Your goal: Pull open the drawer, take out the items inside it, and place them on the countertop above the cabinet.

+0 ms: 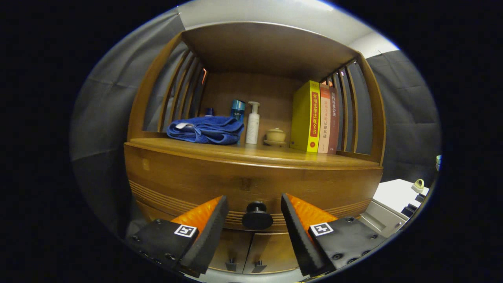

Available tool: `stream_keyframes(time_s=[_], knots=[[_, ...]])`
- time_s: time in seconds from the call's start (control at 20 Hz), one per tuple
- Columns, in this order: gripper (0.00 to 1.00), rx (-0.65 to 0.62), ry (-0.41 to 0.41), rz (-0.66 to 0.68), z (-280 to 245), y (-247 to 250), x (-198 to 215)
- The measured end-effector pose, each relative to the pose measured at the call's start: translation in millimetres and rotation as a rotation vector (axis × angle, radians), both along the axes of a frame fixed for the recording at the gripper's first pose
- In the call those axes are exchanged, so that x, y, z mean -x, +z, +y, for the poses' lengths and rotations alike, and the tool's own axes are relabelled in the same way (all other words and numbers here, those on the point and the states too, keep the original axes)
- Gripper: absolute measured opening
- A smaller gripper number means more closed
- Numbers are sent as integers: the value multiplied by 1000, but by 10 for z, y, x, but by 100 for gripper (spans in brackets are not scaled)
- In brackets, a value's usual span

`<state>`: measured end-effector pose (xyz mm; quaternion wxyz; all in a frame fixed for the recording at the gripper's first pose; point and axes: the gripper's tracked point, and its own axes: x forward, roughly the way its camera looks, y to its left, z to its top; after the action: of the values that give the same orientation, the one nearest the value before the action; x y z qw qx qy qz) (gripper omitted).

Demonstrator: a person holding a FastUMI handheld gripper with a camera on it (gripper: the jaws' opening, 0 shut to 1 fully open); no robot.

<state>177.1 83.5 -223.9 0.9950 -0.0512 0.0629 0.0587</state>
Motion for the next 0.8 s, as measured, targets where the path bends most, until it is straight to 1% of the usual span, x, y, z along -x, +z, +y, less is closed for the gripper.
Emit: stream_keyframes(time_s=[0.1,0.2,0.25,0.35,0.45,0.75,0.8], knots=[[90,2,-7,14,15,-50,-70],[79,-4,-1,40,38,-144,-119],[74,-12,-9,25,24,-138,-115],[64,14,-40,20,-90,-137,-117],[54,18,-35,17,-66,-175,-125],[50,52,-44,10,-74,-182,-139],[47,46,-46,14,-75,-179,-133]])
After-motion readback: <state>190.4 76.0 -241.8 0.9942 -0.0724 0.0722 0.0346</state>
